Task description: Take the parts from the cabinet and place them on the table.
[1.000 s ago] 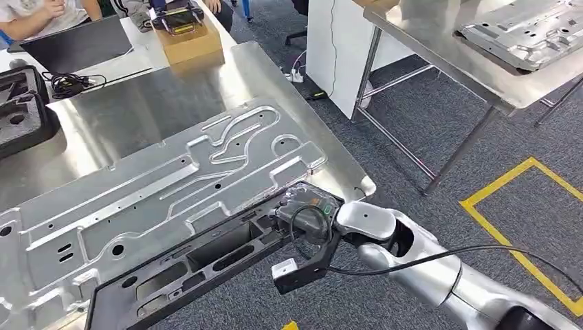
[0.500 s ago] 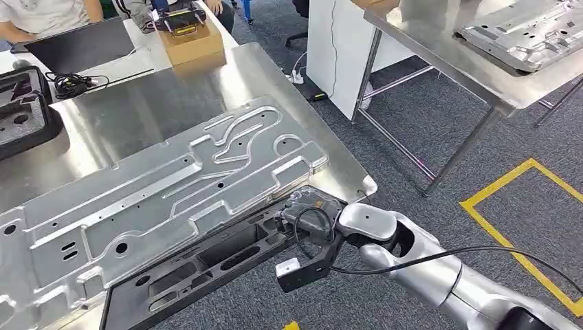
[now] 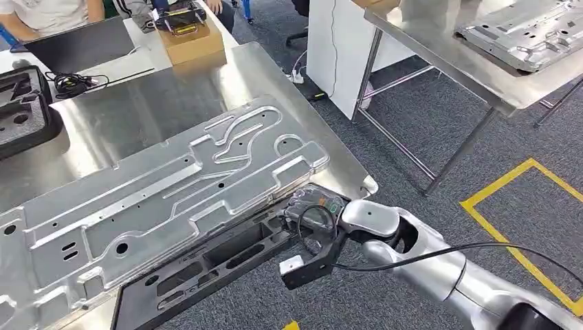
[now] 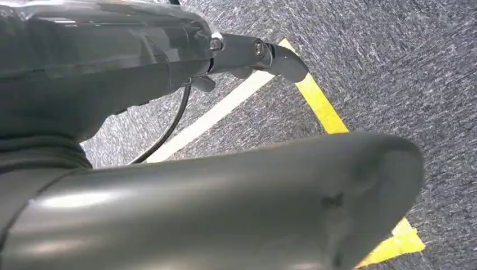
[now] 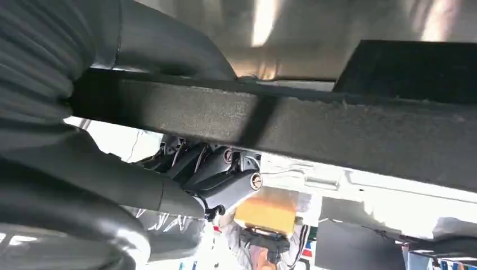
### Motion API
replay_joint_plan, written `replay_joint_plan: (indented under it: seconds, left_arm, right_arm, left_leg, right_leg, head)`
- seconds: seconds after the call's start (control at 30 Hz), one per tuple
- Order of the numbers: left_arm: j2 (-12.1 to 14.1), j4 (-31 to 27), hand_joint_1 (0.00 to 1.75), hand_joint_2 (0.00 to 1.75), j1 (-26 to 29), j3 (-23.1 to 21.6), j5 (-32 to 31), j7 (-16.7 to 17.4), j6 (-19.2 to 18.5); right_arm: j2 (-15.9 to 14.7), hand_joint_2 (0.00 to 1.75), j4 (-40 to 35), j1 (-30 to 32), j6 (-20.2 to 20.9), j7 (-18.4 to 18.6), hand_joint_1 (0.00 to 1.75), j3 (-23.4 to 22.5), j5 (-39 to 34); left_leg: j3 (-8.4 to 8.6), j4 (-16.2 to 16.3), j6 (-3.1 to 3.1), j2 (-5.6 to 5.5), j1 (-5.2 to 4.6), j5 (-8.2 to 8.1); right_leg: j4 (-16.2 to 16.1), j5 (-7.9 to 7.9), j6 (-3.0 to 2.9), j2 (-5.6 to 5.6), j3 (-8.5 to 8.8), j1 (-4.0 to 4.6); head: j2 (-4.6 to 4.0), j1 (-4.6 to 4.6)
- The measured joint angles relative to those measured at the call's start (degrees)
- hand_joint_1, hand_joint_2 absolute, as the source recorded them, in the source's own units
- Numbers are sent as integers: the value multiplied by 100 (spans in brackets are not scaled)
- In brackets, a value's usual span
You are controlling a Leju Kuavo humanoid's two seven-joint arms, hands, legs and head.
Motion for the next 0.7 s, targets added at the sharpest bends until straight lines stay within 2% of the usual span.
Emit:
replay_joint_plan:
  seconds: [0.2, 0.4, 0.7]
  left_arm:
    - [0, 0, 0, 0, 0, 0, 13, -37, 37]
    - [0, 0, 0, 0, 0, 2, 13, -39, 37]
    - [-4, 0, 0, 0, -9, -2, -24, -42, 37]
  right_arm:
    - [-183, 175, -190, -638, 223, 236, 175, 133, -168]
    - [-223, 175, -392, -1083, 179, 376, 175, -101, -59]
    - [-63, 175, -715, -1173, -398, 612, 175, -343, 921]
  left_leg:
    - [2, 1, -1, 1, 1, 1]
    - [2, 1, 0, 1, 2, 1]
    - [2, 0, 0, 1, 2, 1]
  right_leg:
    - [0, 2, 1, 0, 2, -6]
    - [0, 2, 1, 0, 2, -7]
    - [0, 1, 1, 0, 2, -6]
  head:
    - [0, 2]
    - [0, 0]
    - [0, 0]
